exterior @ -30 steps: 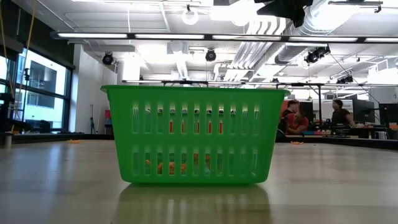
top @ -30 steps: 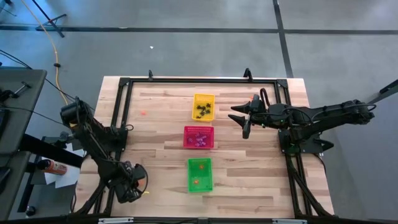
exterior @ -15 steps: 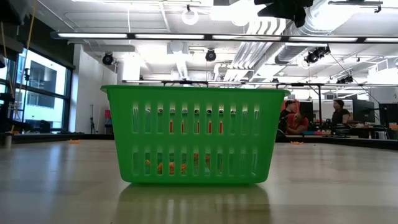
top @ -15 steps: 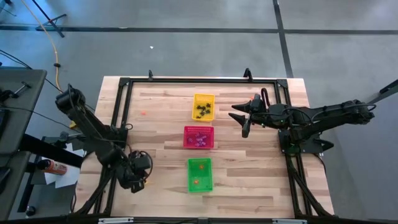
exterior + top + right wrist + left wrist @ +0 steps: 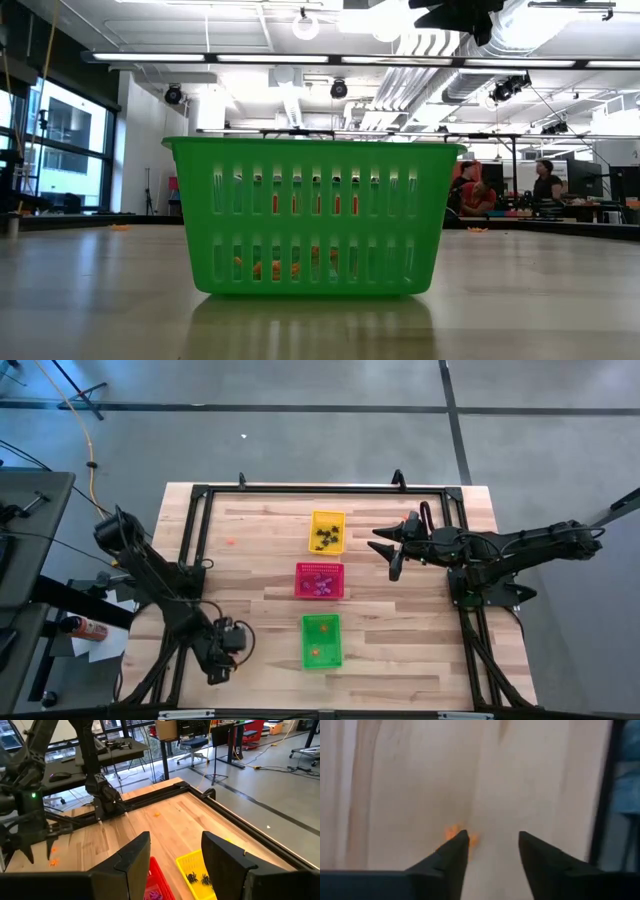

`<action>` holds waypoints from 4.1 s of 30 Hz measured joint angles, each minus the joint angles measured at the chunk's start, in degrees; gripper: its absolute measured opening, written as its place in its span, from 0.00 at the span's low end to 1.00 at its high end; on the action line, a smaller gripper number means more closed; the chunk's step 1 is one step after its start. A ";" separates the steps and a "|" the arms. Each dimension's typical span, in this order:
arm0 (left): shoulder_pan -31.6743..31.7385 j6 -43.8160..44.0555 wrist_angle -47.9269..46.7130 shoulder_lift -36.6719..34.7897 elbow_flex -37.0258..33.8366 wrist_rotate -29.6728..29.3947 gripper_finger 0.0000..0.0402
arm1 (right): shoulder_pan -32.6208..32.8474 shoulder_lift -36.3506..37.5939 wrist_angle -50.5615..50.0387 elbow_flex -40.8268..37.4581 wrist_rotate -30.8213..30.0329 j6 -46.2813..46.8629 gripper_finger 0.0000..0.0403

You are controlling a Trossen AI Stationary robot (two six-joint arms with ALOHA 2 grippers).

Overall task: Sort Halloween decoration
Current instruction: Put the orange spider toy into the green bin

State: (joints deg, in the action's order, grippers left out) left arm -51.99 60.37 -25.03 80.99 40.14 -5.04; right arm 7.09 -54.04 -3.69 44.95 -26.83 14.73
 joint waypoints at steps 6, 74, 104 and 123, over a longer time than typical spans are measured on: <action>-0.15 -5.07 -2.36 4.14 0.00 -0.11 0.56 | 0.00 0.00 -0.11 0.00 0.00 0.68 0.43; 54.18 -43.03 64.26 -13.39 -5.60 6.32 0.00 | 0.00 -0.02 3.55 0.00 1.96 1.22 0.43; 53.28 -53.01 48.27 -13.35 5.15 4.17 0.00 | 0.02 0.00 9.88 0.00 7.76 -5.80 0.43; 33.36 -61.06 15.35 17.65 31.50 9.07 0.00 | 0.00 -0.02 -0.90 0.00 8.02 -5.80 0.43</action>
State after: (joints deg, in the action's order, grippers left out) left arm -18.62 -0.68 -9.68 98.64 71.64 4.03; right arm 7.09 -54.06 -4.58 44.95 -18.81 8.93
